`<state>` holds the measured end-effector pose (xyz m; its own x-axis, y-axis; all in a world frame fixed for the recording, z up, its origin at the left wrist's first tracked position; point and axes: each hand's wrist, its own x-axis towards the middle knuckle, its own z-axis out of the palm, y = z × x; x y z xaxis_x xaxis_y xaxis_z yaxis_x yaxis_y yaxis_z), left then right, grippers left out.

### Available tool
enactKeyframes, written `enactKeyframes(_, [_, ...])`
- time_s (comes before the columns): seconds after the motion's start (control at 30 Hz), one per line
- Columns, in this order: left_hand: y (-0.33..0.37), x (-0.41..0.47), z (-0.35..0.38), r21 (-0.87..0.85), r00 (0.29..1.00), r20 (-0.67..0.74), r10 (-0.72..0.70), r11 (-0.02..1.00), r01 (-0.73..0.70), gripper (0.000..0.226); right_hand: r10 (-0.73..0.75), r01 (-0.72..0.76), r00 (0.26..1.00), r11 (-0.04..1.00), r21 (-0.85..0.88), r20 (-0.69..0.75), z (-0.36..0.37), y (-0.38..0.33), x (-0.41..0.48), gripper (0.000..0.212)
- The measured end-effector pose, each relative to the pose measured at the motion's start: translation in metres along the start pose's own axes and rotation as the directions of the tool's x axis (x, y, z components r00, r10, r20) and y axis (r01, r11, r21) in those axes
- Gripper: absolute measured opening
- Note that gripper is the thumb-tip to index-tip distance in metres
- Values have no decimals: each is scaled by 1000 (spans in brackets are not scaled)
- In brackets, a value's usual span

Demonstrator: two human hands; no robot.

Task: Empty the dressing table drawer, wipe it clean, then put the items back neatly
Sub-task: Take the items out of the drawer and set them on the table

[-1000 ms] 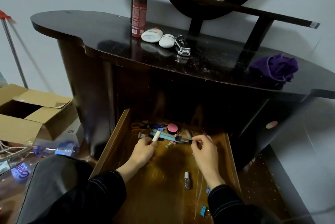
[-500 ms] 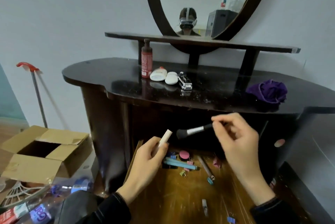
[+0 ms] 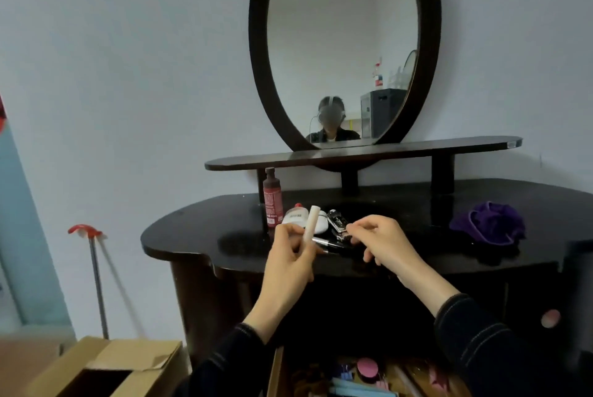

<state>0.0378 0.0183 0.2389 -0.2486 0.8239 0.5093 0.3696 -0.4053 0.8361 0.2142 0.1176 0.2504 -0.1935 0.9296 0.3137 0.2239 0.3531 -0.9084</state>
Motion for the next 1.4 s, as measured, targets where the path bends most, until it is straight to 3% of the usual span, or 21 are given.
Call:
enactKeyframes(0.1, [3,13,17,152,997,39,66,986,-71,18,-6,-17,982,993,118,189,-11,-5,-5,28])
enactKeyframes(0.2, [5,21,36,318,987,104,124,936,-151,22,-56,17,965,988,151,257,-14,-6,-8,24])
enactKeyframes(0.27, [6,26,43,373,981,124,151,909,-187,26,-31,-11,970,985,171,240,-14,-5,-8,20])
enactKeyframes(0.4, [-4,36,30,500,969,114,217,831,-245,34,173,-191,982,848,494,81,-20,-1,4,24])
enactKeyframes(0.47, [-12,44,16,549,963,179,201,792,-267,28,222,-186,975,833,521,-7,-27,4,13,24])
enactKeyframes(0.57, [-26,54,-5,707,934,347,89,629,-322,38,191,-156,977,940,302,-90,-30,10,24,28])
enactKeyframes(0.6, [-30,57,-11,719,934,351,61,621,-311,36,169,-148,980,971,186,-103,-29,12,27,31])
enactKeyframes(0.67, [-32,60,-20,659,958,288,22,720,-215,27,132,-146,982,984,-100,-133,-27,14,34,39])
enactKeyframes(0.77, [-29,68,-27,386,958,256,-126,922,18,27,106,-168,979,902,-398,-173,-20,13,40,44])
enactKeyframes(0.87, [-26,68,-27,329,953,266,-146,943,53,15,37,-148,980,788,-598,-194,-11,6,34,23])
enactKeyframes(1.07, [-31,70,-29,389,969,217,-119,921,26,17,-39,32,999,784,-619,4,-10,3,17,25])
enactKeyframes(1.2, [-33,71,-30,416,971,216,-104,909,5,18,-92,218,974,614,-758,205,-6,8,5,52])
enactKeyframes(1.4, [-36,73,-30,438,971,219,-97,899,-9,18,79,279,921,550,-787,382,-2,10,11,64])
